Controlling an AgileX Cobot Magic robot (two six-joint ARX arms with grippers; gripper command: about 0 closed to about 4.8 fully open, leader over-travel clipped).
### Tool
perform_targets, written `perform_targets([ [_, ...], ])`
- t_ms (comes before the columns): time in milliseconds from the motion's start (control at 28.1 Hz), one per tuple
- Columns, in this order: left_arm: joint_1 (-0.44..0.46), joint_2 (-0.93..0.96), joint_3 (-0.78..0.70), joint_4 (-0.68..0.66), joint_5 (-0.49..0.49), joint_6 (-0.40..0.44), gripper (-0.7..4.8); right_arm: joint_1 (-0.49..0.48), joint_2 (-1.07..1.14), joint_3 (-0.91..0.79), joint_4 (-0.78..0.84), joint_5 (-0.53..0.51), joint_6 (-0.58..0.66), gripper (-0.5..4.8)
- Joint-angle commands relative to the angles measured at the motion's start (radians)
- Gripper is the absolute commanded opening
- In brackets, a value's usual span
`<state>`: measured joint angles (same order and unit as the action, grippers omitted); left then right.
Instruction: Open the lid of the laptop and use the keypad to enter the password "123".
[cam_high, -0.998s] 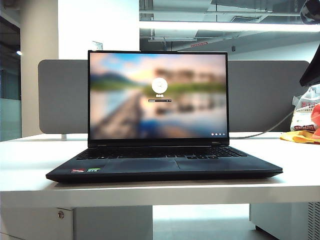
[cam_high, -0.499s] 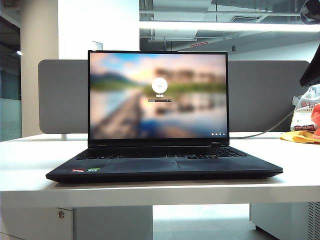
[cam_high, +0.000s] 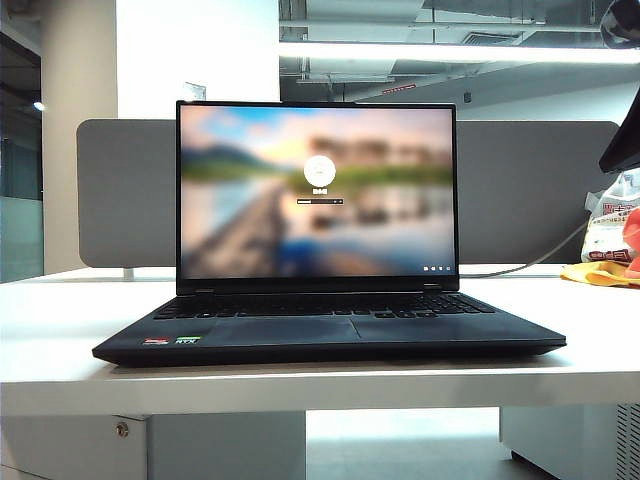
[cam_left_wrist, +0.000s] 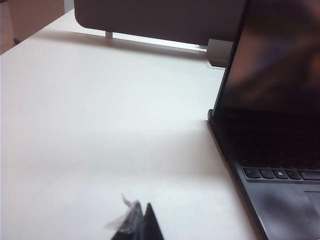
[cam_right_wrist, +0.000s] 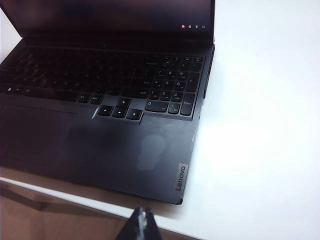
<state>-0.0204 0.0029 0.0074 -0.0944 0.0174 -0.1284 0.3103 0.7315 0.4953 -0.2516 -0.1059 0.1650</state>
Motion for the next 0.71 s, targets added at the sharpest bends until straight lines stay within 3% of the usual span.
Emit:
perform_targets([
  [36, 0.0, 0.0, 0.0, 0.003, 0.005, -0.003, -0.06, 0.0, -0.001, 0.005, 0.017, -0.001, 0.003, -0.01],
  [356, 0.0, 0.0, 0.0, 0.003, 0.005, -0.003, -0.06, -0.01, -0.005, 0.005, 0.016, 0.002, -0.018, -0.01],
  [428, 0.0, 0.0, 0.0, 0.003, 0.005, -0.003, -0.06, -0.048, -0.027, 0.001, 0.033, -0.002, -0.093, -0.01],
  [713, 0.0, 0.0, 0.0, 0.003, 0.005, -0.003, -0.06, -0.325, -0.229, -0.129, 0.243, -0.008, -0.081, -0.01],
])
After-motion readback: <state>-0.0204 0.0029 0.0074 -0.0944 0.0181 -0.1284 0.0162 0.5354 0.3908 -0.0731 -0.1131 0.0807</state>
